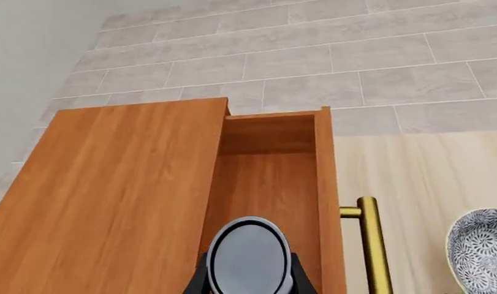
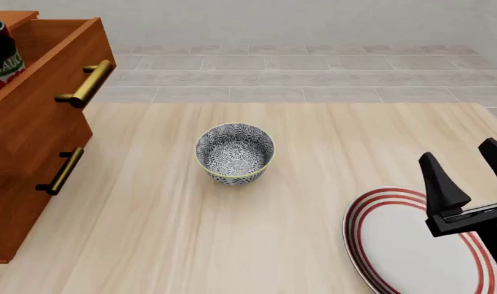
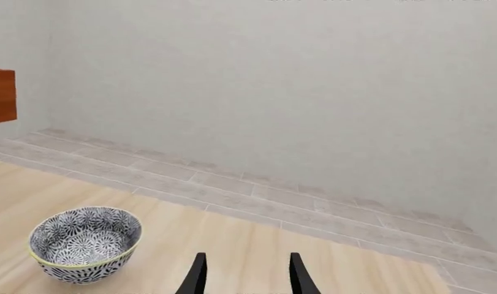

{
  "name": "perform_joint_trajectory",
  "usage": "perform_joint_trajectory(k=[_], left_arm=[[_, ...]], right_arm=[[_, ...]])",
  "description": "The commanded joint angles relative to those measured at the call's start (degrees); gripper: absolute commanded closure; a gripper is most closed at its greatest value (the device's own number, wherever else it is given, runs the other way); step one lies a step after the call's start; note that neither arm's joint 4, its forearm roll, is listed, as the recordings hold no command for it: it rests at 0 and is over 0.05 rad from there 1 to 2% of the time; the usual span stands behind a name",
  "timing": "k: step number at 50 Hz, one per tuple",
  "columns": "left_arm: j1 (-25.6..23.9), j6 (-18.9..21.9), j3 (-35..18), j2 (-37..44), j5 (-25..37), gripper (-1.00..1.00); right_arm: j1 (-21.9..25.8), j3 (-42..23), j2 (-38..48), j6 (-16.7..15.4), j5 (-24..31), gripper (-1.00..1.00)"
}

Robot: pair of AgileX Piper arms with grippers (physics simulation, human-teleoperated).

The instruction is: Put the ketchup in the top drawer of the cabinet.

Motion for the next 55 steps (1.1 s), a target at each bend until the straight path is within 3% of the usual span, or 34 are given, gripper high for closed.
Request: perform_joint_trajectory(k=[1, 5, 6, 8, 10, 12, 14, 17, 23, 24, 40, 47, 55], left_arm=[[-0.1, 1.6, 0.0, 1.2, -0.8, 1.00], [-0.3, 2.3, -0.1, 0.8, -1.0, 1.00], [-0.1, 4.4, 1.1, -0.2, -2.6, 1.00], [-0.2, 3.2, 0.6, 0.5, -1.9, 1.00], [-1.6, 5.1, 2.4, -0.5, -2.7, 1.00], [-0.7, 3.8, 1.6, -0.1, -2.3, 1.00], [-0.4, 5.2, 2.2, -0.8, -3.3, 1.00], [1.3, 1.6, -1.5, 0.8, -2.2, 1.00], [2.4, 1.4, -2.4, 2.5, -1.9, 1.00], [2.3, 1.2, -2.3, 2.6, -1.9, -1.00], [1.9, 0.9, -1.9, 2.4, -1.8, -1.00], [1.7, 1.2, -1.6, 2.0, -2.0, -1.00], [1.0, 1.1, -3.2, -1.3, 0.8, -1.00]], right_arm=[[0.1, 0.0, -9.4, -0.1, 9.1, -1.00], [0.2, 0.0, -10.6, -0.2, 10.2, -1.00], [0.2, 0.0, -10.8, -0.2, 10.4, -1.00], [0.2, 0.0, -10.5, -0.2, 10.2, -1.00], [0.2, 0.0, -9.2, -0.1, 9.0, -1.00], [0.2, 0.0, -8.9, -0.2, 8.7, -1.00], [0.2, 0.0, -8.9, -0.2, 8.6, -1.00], [0.3, 0.0, -9.1, -0.2, 8.8, -1.00], [0.2, 0.0, -9.6, -0.1, 9.2, -1.00], [0.2, 0.0, -9.5, -0.2, 9.1, -1.00], [0.4, 0.0, -6.5, -0.1, 6.3, -1.00], [0.5, 0.0, -7.9, -0.1, 7.8, -1.00], [0.4, 0.0, -7.4, 0.0, 7.4, -1.00]])
